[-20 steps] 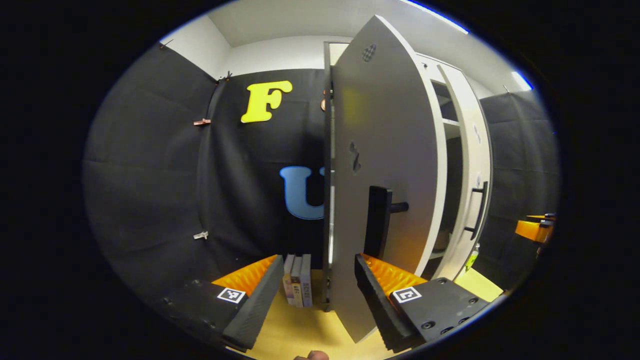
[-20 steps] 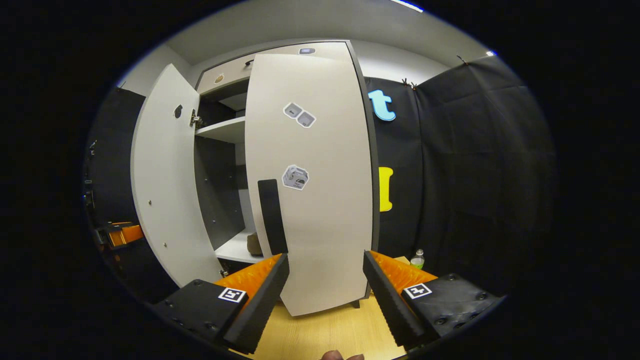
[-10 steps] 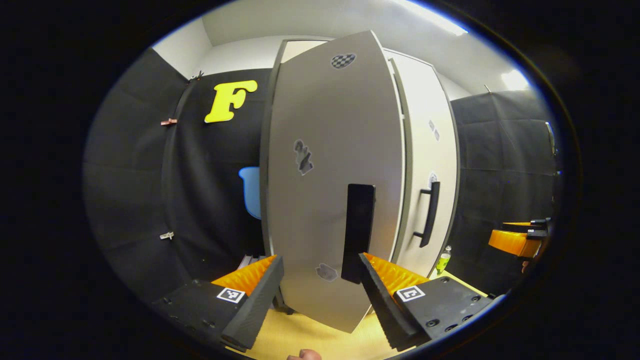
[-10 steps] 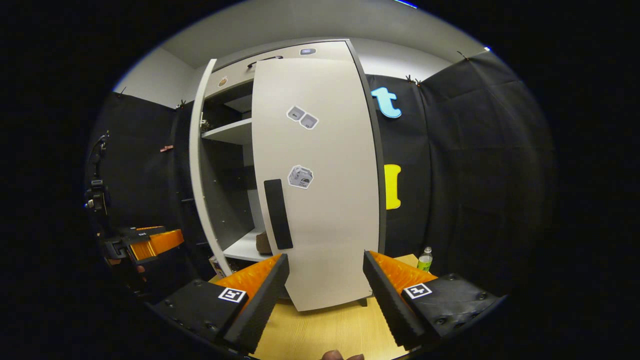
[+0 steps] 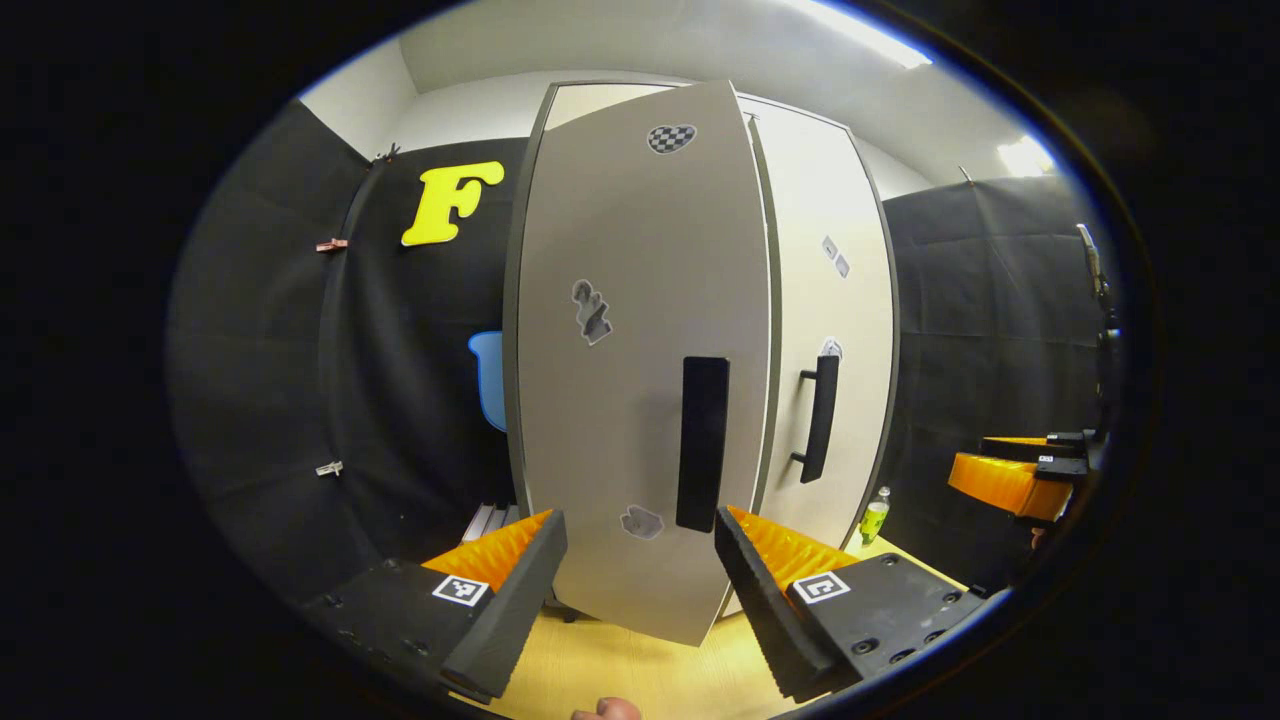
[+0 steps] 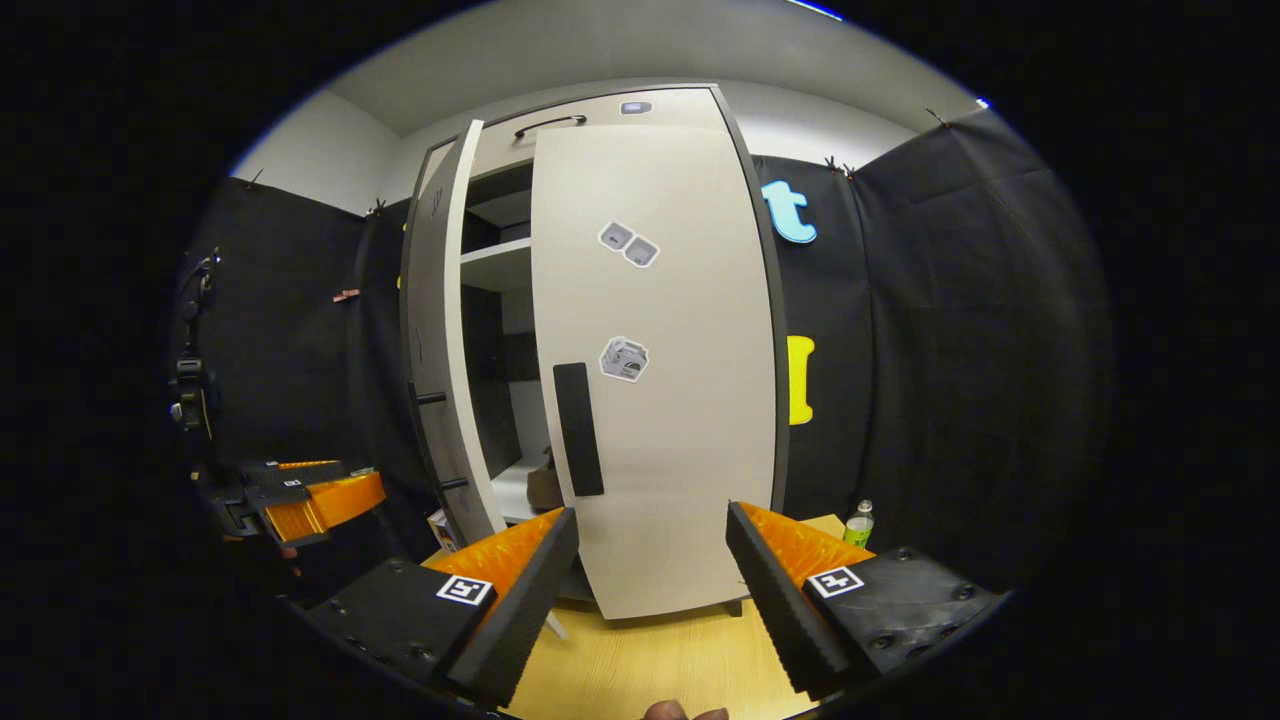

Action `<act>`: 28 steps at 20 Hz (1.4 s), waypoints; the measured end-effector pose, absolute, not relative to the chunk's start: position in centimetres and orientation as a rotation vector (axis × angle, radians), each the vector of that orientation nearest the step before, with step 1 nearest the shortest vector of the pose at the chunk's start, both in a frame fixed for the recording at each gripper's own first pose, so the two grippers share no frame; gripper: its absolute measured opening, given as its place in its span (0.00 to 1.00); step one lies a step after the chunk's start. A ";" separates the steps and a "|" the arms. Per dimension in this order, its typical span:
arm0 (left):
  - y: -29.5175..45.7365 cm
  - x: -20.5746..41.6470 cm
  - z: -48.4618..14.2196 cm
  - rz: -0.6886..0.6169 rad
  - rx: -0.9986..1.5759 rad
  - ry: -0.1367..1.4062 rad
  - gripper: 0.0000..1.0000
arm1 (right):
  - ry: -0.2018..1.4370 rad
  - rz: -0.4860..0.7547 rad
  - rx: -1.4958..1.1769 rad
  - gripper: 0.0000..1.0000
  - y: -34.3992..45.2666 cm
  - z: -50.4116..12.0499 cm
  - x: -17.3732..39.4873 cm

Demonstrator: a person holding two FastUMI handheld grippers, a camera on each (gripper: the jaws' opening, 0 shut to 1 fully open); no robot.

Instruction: Grab one shoe with the right hand and put it into the shoe cabinet, grab the other shoe with the left hand and put it into the shoe cabinet; then close the right door with the right hand and the left door with the left hand.

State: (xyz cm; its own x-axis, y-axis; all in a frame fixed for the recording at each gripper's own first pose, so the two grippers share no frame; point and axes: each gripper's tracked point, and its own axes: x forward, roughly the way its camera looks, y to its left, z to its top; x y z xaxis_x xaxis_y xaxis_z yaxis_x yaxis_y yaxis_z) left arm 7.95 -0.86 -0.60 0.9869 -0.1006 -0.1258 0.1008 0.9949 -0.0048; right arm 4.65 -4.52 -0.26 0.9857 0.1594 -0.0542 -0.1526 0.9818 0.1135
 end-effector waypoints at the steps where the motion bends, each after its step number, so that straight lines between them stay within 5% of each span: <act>1: -0.8 7.8 -0.5 -0.104 0.005 0.128 0.94 | 0.061 0.159 0.111 0.98 -4.3 -0.2 4.5; 28: 0.3 6.2 -0.4 -0.081 0.015 0.121 0.94 | 0.031 0.143 0.082 0.98 -3.5 0.3 2.7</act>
